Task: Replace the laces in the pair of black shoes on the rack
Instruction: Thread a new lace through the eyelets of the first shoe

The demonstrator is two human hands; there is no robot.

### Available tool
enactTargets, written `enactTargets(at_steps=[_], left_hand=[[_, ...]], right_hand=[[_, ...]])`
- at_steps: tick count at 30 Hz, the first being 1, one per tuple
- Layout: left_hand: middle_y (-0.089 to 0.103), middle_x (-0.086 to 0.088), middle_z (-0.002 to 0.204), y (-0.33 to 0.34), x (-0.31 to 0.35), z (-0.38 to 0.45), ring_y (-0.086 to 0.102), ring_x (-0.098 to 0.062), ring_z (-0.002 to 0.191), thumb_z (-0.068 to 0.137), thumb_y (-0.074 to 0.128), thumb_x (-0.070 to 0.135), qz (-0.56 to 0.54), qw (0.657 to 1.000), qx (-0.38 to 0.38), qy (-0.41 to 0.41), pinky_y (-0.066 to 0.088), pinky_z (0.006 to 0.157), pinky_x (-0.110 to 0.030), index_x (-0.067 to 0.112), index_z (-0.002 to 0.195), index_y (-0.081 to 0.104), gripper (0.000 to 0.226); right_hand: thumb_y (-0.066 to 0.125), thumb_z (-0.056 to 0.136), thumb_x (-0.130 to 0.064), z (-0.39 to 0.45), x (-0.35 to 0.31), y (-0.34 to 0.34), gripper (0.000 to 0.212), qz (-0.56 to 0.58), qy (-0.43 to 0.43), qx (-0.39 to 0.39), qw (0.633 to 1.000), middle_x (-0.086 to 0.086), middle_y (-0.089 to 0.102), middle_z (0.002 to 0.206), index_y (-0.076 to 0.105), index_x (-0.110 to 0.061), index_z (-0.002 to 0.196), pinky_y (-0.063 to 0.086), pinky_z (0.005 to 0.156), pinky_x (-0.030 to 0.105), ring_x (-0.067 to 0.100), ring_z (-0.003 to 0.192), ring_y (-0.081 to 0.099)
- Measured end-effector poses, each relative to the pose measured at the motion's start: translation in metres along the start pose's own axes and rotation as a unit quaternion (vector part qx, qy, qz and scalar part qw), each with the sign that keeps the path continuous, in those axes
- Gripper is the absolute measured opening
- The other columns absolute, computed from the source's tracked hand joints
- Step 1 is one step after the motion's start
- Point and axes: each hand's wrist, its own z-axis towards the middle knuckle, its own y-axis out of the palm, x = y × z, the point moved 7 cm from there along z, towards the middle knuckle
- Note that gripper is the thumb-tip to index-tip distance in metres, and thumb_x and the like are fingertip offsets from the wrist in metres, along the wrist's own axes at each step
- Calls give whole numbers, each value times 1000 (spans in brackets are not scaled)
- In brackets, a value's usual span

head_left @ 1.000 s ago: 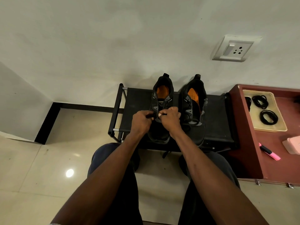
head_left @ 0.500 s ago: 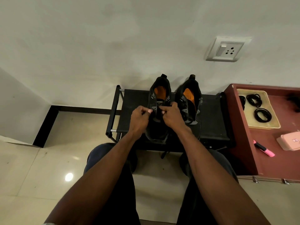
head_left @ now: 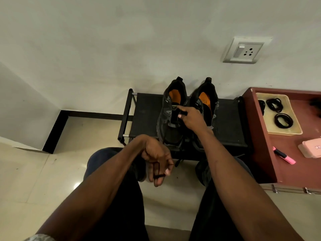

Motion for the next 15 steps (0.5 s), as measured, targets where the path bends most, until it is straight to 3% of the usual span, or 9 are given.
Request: enactTargets(at_steps=[2,4,5,8,9,10,12,15], left_hand=[[73,-15,102,-8,-2,2,73,-24,90,98,54,0,13,998,55,-25,61,78,-37,9,106,64,15],[71,-13,109,-37,6,-9,71,-20,91,96,60,4,-36,975,213,43,62,76,-32,9,110,66,17],[72,-13,104,-57,12,-23,71,-17,84,96,61,9,-67,938,327,97,60,69,-28,9,107,67,12],[68,-5,86,-104,10,-74,61,-11,67,98,60,26,-73,744,646,153,48,58,-24,13,96,63,14],[66,-2,86,-111,9,-78,60,-11,71,98,61,32,-40,709,691,134,47,61,-26,14,96,62,18],[65,-1,88,-116,9,-74,60,-12,76,97,61,36,-13,706,699,113,47,65,-28,15,96,61,21],[63,-2,89,-119,10,-53,59,-16,80,98,61,35,13,734,673,92,46,67,-31,15,92,59,21],[60,-4,86,-123,14,-44,58,-22,82,99,58,26,92,710,695,66,41,67,-33,14,86,55,17]], right_hand=[[60,99,-13,0,1,0,47,4,-2,-5,1000,7,58,142,54,-26,144,45,92,27,26,123,58],[58,100,-13,-1,3,-1,46,-2,-3,-10,1000,9,61,137,55,-31,142,53,80,32,28,104,66],[57,100,-12,0,4,-1,46,-3,-4,-13,1000,9,63,134,55,-33,141,54,72,34,29,95,68],[52,101,-9,0,5,-3,48,-11,-7,-25,1000,7,66,127,57,-39,138,53,58,38,36,84,68],[50,101,-9,0,5,-4,48,-13,-10,-26,1000,7,66,128,57,-39,138,55,62,43,37,87,68],[49,102,-9,0,5,-5,48,-14,-13,-26,999,8,66,130,58,-39,138,56,64,45,36,88,68],[48,102,-9,0,5,-6,47,-15,-13,-27,999,8,67,127,58,-39,137,49,57,38,32,73,64],[47,102,-11,1,7,-3,47,-21,-4,-29,999,7,67,128,57,-40,138,42,52,30,20,56,54]])
